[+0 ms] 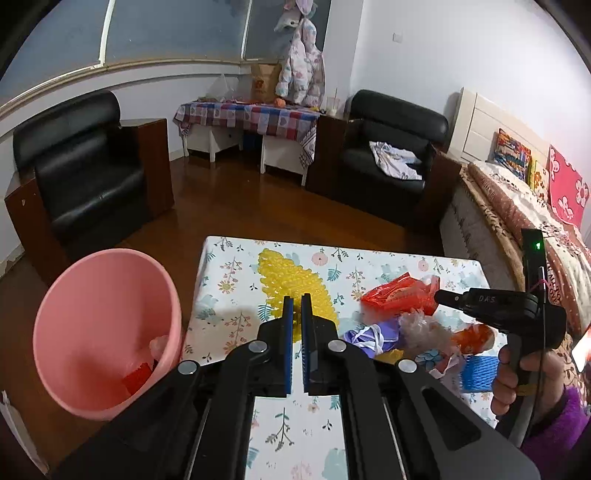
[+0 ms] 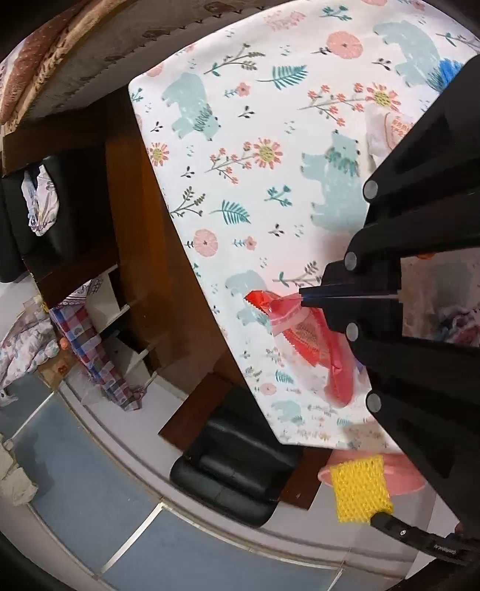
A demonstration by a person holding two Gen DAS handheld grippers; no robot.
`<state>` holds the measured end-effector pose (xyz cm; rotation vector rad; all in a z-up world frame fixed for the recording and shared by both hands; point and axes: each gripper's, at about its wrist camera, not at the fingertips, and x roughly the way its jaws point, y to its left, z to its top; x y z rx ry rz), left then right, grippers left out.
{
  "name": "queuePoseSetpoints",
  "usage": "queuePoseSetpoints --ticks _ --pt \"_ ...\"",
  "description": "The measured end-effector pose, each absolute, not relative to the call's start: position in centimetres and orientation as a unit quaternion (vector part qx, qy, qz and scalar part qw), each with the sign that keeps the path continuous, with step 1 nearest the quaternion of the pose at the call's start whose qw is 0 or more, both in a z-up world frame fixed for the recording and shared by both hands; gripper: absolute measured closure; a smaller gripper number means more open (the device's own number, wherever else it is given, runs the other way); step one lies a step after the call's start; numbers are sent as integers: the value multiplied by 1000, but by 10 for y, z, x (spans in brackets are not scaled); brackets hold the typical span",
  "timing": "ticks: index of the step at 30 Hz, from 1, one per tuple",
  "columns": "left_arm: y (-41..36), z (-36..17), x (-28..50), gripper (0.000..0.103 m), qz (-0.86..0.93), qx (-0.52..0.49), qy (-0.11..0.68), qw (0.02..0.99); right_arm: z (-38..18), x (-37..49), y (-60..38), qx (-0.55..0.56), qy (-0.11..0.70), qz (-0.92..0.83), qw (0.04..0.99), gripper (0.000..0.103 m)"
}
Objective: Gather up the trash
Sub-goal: 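Grasp the yellow foam net with the left tool while the right tool grasps the red wrapper, then carry the yellow net and red wrapper over the pink bucket and release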
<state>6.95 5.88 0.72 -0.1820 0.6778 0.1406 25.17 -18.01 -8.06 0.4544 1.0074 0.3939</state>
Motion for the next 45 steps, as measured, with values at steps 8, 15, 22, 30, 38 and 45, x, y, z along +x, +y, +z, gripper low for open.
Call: queuePoseSetpoints --ticks 8,15,22,30,38,45 --pt "53 28 45 100 63 -88 304 947 -34 219 -188 217 414 209 859 103" --pt "58 59 14 100 69 -88 264 958 25 184 -169 201 372 254 870 103" --pt "89 92 -29 100 101 -91 216 967 73 154 -104 170 356 318 862 103" --pt "143 100 -69 100 148 -103 201 963 107 126 -5 123 350 382 846 103" --pt "193 69 -73 100 177 -128 233 948 68 121 87 74 389 397 828 103" --pt "222 36 -57 100 186 -142 268 935 16 121 138 29 422 398 814 103"
